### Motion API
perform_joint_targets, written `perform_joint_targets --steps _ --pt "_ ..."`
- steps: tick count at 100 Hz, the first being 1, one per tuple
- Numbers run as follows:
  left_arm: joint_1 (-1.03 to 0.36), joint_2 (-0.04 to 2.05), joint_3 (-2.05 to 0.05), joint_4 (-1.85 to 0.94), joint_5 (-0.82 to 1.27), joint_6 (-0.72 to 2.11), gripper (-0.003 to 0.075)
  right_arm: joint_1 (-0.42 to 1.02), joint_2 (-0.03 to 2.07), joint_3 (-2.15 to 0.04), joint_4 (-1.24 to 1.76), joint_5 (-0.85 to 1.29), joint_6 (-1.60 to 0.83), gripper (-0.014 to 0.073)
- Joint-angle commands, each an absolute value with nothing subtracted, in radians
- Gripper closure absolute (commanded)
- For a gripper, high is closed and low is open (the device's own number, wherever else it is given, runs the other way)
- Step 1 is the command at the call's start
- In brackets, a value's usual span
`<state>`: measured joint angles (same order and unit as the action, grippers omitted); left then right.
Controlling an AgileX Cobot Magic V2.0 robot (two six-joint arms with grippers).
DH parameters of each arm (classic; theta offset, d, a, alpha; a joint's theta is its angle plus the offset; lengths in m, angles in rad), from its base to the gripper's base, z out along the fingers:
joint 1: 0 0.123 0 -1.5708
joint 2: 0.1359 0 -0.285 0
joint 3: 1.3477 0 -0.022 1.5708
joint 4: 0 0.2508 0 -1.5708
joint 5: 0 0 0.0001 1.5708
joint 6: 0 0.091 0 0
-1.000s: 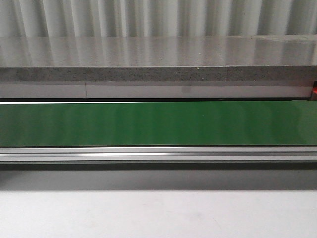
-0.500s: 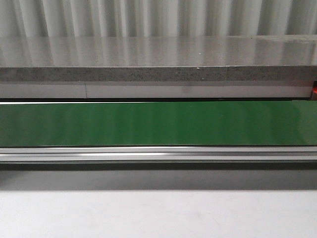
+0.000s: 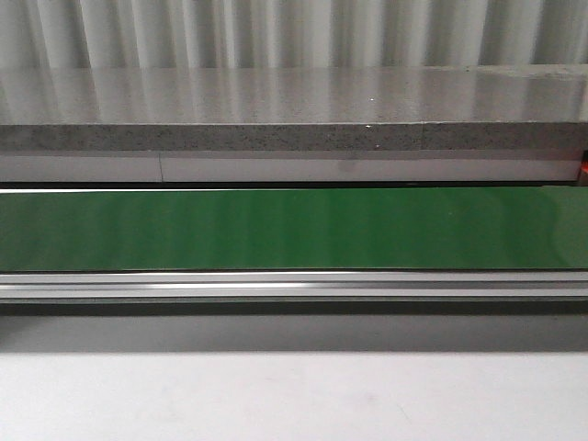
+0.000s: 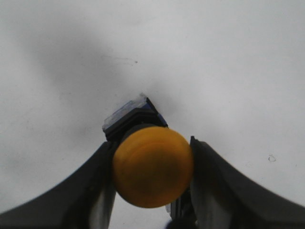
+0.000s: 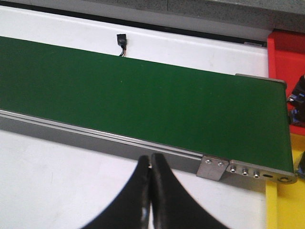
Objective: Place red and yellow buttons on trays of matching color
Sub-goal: 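Place the yellow button on the belt's near end and open the left gripper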
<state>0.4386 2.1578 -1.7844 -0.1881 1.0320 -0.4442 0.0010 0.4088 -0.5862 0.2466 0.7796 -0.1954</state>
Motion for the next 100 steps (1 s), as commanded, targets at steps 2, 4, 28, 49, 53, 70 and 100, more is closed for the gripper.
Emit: perform_joint_targets --steps 2,4,28,49,53,70,100 --pt "0.440 2.097 -1.814 -0.206 1.026 -0.456 0.0556 0.002 0.415 -0.610 0.251 0.718 -0.201 0.0660" --pt "0.440 2.095 -1.814 -0.206 1.026 -0.451 0.0561 0.002 0.415 -0.610 0.251 0.718 -0.201 0.0660" --pt "0.440 2.017 -1.814 -0.200 1.095 -0.284 0.0573 0.002 0.415 -0.610 0.251 0.718 -0.201 0.0660" --pt "0.429 1.903 -1.814 -0.197 1.143 -0.161 0.0573 0.002 0.415 -0.610 0.251 0.718 -0.201 0.0660" --pt "0.427 1.888 -1.812 -0.197 1.168 -0.132 0.0573 0.002 0.415 -0.610 0.251 0.718 -0.201 0.0660" --pt "0.400 1.781 -1.729 -0.197 1.168 -0.085 0.0573 0.002 0.415 -0.610 0.251 0.718 -0.201 0.0660" --pt "0.289 1.590 -1.482 -0.211 1.081 -0.012 0.0573 0.002 0.415 -0.610 0.251 0.718 -0.201 0.0660"
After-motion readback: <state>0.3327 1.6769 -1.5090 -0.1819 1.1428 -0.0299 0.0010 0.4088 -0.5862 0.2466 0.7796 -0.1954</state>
